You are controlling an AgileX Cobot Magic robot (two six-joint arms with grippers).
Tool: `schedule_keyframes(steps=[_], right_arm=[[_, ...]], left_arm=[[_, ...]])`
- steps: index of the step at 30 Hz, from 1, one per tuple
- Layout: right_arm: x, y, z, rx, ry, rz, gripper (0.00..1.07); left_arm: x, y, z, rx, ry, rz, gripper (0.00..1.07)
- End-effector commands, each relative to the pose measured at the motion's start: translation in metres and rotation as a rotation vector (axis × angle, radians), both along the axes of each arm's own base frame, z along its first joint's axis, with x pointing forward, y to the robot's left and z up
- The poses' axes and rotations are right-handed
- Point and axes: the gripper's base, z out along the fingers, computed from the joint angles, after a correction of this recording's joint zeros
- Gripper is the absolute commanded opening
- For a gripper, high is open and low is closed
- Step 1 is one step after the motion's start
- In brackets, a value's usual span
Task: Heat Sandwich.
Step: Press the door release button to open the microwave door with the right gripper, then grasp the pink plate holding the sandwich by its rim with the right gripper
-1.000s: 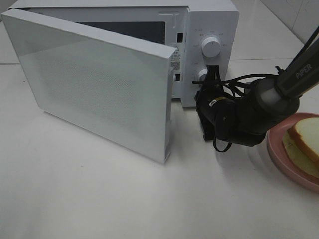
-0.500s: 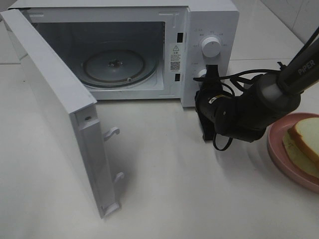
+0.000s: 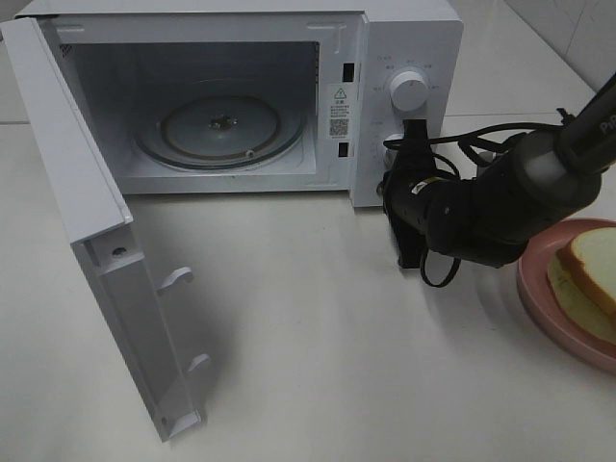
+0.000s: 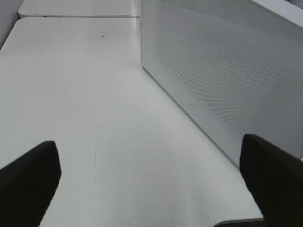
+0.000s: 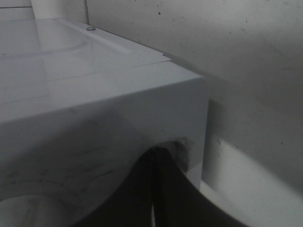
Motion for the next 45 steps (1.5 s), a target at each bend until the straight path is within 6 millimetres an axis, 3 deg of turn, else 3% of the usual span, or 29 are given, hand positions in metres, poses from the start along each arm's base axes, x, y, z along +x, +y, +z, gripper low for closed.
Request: schedule_keyframes(steps=[1,9,18,28,36,45], right_arm=[[0.003,-0.003,0.03,-0.006,-0.16,-0.008,0.0],[-0.017,0.001,0.013,-0.01,-0.051,0.015,0.0],[-0.037,-0.002,0.025,-0.026,-0.025,0.064,0.0],[-0.066,-0.005,0.036,-0.154,0.146,0.266,0.02],[-0.082,-0.002,0.053,-0.489,0.174,0.657,0.04],[-0.103,-0.001,0.081,-0.865,0.057,1.132,0.07]], left_arm=[[-0.003,-0.001,0.0,-0.004,-0.03,0.002,0.97],[-0.003,-0.001,0.0,-0.004,-0.03,0.002,0.97],[-0.003,-0.001,0.0,-0.004,-0.03,0.002,0.97],[-0.003,-0.001,0.0,-0.004,-0.03,0.002,0.97],[-0.003,-0.001,0.0,-0.004,-0.03,0.002,0.97],[-0.003,-0.001,0.0,-0.004,-0.03,0.002,0.97]])
